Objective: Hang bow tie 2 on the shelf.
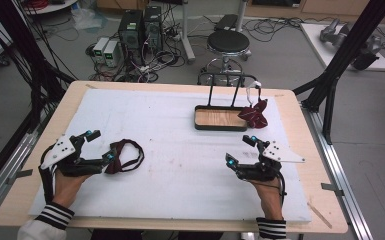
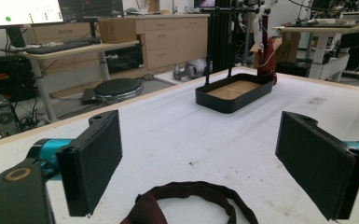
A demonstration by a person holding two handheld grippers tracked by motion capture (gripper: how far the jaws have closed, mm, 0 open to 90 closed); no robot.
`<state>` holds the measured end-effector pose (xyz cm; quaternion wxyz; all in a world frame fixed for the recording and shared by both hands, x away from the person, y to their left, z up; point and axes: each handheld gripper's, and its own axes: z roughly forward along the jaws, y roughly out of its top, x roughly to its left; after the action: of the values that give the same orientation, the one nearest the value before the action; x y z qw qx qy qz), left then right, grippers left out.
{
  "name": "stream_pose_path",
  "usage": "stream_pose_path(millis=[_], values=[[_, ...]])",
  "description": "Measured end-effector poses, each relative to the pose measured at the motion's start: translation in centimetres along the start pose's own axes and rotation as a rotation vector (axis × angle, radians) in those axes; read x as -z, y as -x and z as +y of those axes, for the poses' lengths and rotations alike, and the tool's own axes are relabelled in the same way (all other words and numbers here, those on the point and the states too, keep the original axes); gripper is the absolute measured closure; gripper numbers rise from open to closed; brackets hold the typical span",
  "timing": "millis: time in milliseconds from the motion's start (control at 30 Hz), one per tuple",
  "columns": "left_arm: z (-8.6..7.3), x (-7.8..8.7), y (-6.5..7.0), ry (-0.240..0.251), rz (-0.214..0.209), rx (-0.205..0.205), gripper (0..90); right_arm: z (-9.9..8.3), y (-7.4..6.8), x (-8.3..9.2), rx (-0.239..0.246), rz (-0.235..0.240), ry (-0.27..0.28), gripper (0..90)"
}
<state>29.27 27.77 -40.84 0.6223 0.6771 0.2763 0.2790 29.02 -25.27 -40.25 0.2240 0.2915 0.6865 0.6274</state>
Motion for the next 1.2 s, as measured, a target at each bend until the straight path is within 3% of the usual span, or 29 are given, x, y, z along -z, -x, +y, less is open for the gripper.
stream_pose_path(millis=[467, 600, 767, 933, 967, 1000, 1033, 1067, 1100, 1200], values=[[0.4, -0.1, 0.1, -0.031, -0.005, -0.001, 14.9, -0.3, 0.3, -0.1, -0.012, -0.001, -0.005, 9.5], [0.6, 0.0, 0.1, -0.075, -0.004, 0.015, 14.9, -0.3, 0.2, 0.0, -0.017, 0.001, -0.007, 9.5], [0.8, -0.2, 0.2, -0.17, -0.008, 0.025, 14.7, -0.2, 0.2, 0.1, -0.01, 0.003, 0.007, 9.6], [1.0, -0.4, 0.5, -0.228, -0.011, 0.009, 14.5, -0.1, 0.0, 0.1, -0.014, 0.007, 0.015, 9.6], [1.1, -0.6, 0.6, -0.27, -0.012, 0.013, 14.5, 0.0, 0.0, 0.1, -0.015, 0.01, 0.018, 9.5], [1.1, -0.6, 0.6, -0.27, -0.012, 0.013, 14.5, 0.1, -0.1, 0.2, -0.016, 0.011, 0.018, 9.6], [1.0, -0.8, 0.6, -0.314, -0.006, 0.023, 14.4, 0.1, -0.1, 0.2, -0.009, 0.012, 0.025, 9.6], [1.0, -0.8, 0.6, -0.314, -0.006, 0.023, 14.4, 0.2, -0.1, 0.2, -0.014, 0.014, 0.025, 9.6], [0.9, -1.0, 0.6, -0.367, 0.01, 0.042, 14.4, 0.2, -0.2, 0.3, -0.014, 0.016, 0.027, 9.6], [0.7, -1.2, 0.5, -0.411, 0.022, 0.052, 13.9, 0.3, -0.2, 0.3, -0.007, 0.017, 0.031, 9.6]])
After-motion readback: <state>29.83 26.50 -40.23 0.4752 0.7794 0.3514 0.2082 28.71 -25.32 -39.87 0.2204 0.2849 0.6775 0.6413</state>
